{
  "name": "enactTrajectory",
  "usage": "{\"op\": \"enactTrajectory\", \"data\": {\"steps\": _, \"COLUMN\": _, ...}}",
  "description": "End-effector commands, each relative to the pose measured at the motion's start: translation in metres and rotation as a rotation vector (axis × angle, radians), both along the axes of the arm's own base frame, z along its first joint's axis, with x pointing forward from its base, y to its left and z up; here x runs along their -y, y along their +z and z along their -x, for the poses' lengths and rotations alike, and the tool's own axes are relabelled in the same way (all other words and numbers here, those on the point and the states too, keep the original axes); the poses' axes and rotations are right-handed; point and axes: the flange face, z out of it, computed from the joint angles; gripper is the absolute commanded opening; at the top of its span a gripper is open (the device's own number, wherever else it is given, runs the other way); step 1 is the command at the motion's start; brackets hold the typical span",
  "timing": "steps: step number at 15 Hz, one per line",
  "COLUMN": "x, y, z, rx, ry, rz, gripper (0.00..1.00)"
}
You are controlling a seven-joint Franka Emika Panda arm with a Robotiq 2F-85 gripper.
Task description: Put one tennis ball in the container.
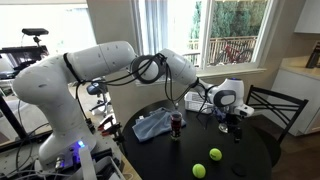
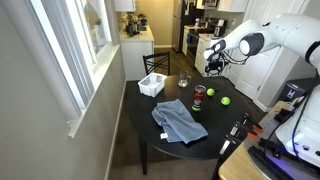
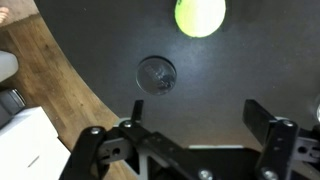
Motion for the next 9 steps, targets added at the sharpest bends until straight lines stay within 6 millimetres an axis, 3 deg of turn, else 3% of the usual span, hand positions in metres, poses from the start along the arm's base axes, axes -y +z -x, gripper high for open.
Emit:
{"op": "enactTrajectory", "data": {"steps": 1, "x": -0.011, "y": -0.016, "z": 0.006, "rx": 0.106, "ry": 0.015, "rz": 0.011, "gripper": 1.00}}
{"op": "enactTrajectory", "data": {"steps": 9, "x": -0.057, "y": -0.081, "z": 0.043, "rx": 0.203, "ry": 0.044, "rz": -0.003, "gripper": 1.00}}
